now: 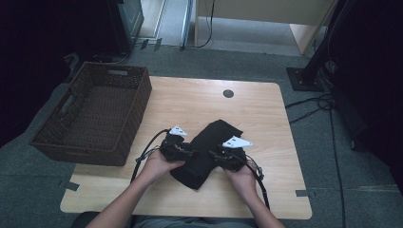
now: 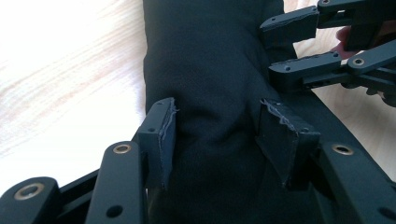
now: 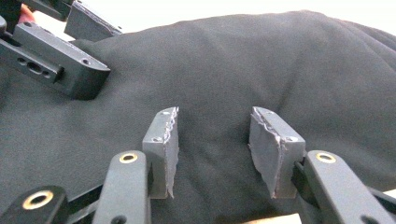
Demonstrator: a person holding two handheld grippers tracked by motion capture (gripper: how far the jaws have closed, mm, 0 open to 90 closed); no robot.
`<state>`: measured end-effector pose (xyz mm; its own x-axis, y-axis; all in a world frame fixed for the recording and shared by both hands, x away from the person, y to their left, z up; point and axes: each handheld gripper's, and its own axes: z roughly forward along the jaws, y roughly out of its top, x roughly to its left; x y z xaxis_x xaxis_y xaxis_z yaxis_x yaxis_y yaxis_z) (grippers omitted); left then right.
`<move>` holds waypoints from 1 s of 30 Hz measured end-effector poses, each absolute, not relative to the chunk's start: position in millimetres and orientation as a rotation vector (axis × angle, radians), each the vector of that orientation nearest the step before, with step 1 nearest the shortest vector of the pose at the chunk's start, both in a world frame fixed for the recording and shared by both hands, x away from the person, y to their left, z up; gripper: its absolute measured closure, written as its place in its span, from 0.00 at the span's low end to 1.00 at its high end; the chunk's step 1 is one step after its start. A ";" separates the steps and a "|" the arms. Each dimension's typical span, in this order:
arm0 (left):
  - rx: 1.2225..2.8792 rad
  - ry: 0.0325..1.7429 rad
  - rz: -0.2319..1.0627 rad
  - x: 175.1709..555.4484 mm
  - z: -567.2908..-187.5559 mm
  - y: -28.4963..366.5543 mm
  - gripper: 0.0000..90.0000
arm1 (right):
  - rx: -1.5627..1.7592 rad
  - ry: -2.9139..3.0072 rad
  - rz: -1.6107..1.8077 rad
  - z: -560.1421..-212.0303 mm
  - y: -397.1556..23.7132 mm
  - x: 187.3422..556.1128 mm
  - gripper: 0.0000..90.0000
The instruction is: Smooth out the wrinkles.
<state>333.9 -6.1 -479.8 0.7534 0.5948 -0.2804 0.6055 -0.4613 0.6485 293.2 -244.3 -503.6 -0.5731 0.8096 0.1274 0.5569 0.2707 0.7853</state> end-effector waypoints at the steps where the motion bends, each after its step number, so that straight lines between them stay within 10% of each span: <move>1: 2.179 0.892 -0.017 331.7 -480.0 -6.6 0.52 | 1.256 2.245 1.197 -503.7 -244.8 291.4 0.58; 30: 2.146 0.901 -0.030 338.5 -471.3 16.6 0.44 | 1.236 2.245 1.211 -506.7 -248.1 284.7 0.58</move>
